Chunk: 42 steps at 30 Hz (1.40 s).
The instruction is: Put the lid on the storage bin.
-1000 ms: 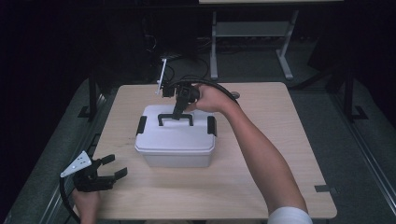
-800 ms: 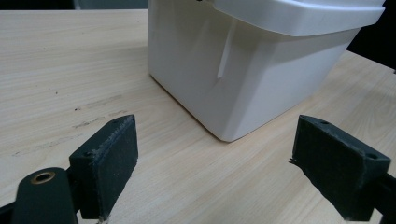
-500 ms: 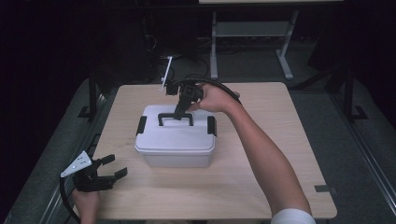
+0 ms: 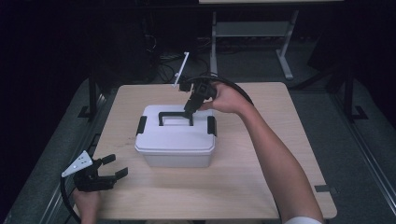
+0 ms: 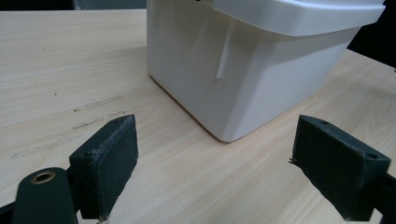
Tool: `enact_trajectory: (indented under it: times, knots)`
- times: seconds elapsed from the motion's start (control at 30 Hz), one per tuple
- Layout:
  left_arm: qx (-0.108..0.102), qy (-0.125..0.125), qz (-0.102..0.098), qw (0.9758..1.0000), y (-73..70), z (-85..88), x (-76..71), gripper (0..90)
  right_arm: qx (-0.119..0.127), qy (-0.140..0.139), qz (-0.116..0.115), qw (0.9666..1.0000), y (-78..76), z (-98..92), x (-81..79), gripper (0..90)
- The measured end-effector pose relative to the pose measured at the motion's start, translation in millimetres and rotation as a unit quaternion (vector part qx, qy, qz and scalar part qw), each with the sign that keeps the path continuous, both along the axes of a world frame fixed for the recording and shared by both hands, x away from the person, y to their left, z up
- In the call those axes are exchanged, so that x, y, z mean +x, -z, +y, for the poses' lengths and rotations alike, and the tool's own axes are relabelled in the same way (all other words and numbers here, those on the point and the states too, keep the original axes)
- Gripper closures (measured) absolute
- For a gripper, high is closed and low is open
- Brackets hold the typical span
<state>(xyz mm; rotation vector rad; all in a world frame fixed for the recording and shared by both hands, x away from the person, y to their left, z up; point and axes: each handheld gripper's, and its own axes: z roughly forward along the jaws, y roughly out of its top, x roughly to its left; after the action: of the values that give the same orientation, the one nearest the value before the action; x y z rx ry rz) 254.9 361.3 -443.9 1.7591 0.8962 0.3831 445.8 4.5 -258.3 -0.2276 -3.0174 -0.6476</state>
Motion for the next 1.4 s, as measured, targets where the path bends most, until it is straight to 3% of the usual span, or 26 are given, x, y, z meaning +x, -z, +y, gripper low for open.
enact_trajectory:
  times: [0.73, 1.4]
  knots:
    - [0.006, 0.003, 0.002, 1.0000, -0.1, -3.4, 0.2, 13.4, 0.011, 0.041, -0.010, 0.9990, -12.1, -55.0, -13.3, 60.5]
    - [0.011, 0.005, 0.003, 0.9999, 0.1, -5.4, 0.7, 13.4, 0.016, 0.073, -0.011, 0.9972, -9.6, -94.5, -24.7, 58.4]
